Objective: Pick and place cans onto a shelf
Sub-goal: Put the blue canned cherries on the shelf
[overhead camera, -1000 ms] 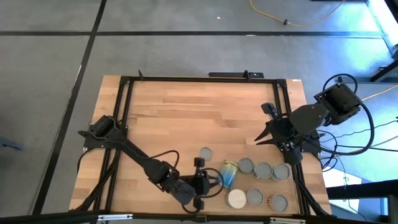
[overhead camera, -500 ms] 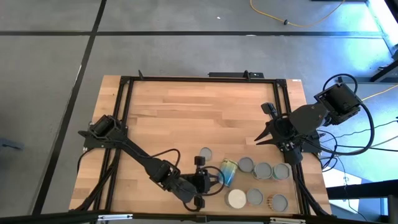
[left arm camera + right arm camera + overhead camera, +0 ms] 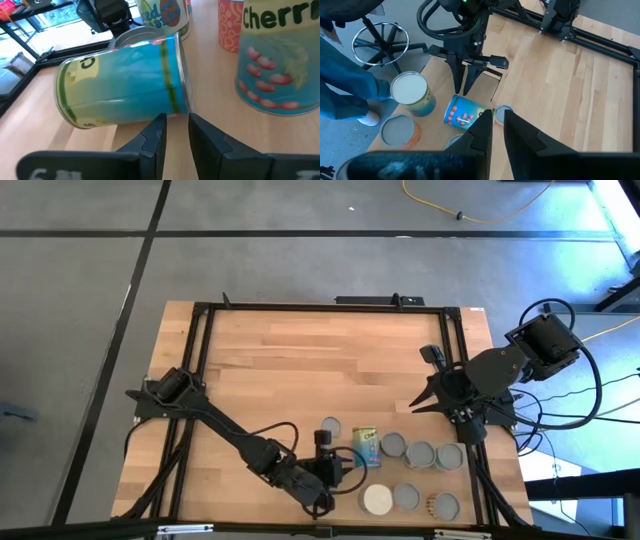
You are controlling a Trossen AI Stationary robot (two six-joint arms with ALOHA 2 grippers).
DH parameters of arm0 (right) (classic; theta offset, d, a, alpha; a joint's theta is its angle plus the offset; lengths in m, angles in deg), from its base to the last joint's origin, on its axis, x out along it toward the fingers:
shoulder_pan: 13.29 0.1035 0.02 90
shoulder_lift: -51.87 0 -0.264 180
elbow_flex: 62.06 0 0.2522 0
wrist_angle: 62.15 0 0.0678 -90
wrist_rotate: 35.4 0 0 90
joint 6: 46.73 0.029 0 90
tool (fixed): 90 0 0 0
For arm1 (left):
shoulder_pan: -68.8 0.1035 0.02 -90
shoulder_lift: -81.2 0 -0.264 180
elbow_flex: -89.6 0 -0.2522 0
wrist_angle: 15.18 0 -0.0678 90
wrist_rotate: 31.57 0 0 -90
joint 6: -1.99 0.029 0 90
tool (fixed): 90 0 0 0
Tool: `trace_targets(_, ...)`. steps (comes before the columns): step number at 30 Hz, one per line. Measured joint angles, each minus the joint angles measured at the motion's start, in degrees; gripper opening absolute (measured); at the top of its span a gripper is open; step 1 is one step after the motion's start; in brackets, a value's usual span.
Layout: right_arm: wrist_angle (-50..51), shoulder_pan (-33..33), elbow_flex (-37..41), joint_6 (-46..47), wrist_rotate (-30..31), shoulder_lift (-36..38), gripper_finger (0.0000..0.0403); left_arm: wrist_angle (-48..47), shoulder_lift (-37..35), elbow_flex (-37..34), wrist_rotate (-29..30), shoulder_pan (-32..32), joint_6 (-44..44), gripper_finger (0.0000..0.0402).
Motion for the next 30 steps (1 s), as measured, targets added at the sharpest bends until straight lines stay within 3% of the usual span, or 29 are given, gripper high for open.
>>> trace_targets(13, 0.0, 0.0, 0.0, 0.7, -0.5, 0.0, 0.0051, -0.1, -0.8, 0.7, -0.4, -0.1, 0.5, 0.0073)
trace_targets(17, 0.0, 0.0, 0.0, 1.6, -0.6, 0.0, 0.0051, -5.5, -1.4, 4.9, -0.6, -0.4, 3.1, 0.0073)
trace_targets(20, 0.0, 0.0, 0.0, 1.7, -0.6, 0.0, 0.0051, -14.5, -1.4, 9.8, -0.9, -0.3, 3.3, 0.0073)
trace_targets(30, -0.1, -1.5, 5.0, 4.7, -0.5, -0.1, 0.0051, -34.9, -1.4, 24.1, -3.4, 2.6, -2.6, 0.0073)
